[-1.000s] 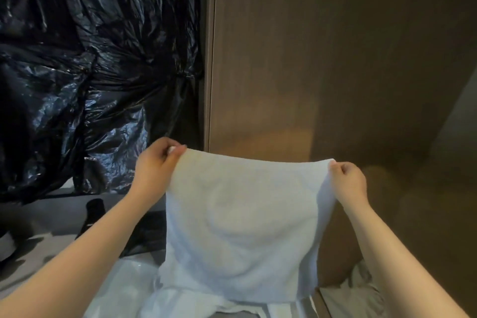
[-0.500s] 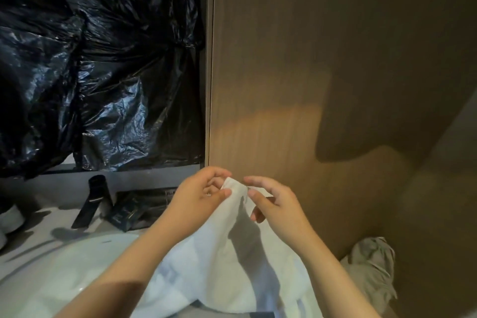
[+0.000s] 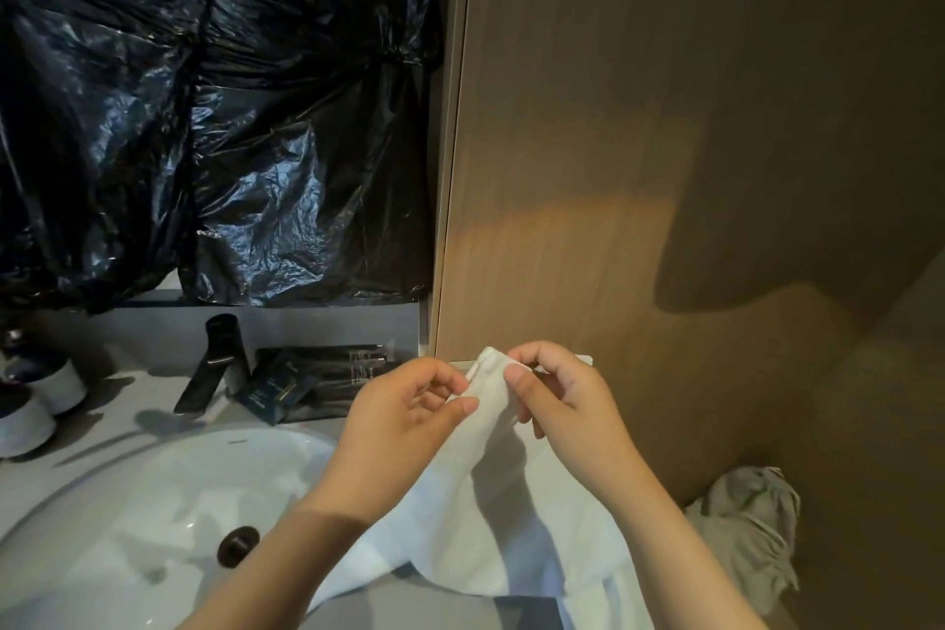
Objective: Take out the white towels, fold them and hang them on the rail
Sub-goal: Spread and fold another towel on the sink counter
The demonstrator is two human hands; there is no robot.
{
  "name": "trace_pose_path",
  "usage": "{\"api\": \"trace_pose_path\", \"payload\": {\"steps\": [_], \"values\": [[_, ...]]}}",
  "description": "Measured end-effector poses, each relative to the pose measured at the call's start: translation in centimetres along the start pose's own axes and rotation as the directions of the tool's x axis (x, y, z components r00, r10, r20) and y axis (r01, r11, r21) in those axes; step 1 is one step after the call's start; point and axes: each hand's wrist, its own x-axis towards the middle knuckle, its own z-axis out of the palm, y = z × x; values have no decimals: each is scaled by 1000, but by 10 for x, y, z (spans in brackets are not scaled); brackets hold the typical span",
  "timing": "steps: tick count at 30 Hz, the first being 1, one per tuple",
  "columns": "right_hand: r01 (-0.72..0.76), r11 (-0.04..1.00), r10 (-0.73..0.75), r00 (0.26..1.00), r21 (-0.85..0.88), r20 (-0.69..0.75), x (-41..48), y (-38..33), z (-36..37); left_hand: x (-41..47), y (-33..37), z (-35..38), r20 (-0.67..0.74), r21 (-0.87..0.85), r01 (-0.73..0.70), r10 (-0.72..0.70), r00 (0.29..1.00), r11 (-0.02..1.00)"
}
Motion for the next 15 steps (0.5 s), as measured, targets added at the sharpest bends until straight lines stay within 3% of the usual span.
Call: {"api": "trace_pose_path", "payload": {"steps": [7, 15], "values": [[59, 997, -55, 995, -47, 83, 2, -8, -4, -2, -3, 3, 29, -9, -16, 16, 999, 1000], [94, 993, -105, 980, -73, -170, 16, -18, -27, 3, -11, -1, 146, 180, -98, 72, 987, 979]]}}
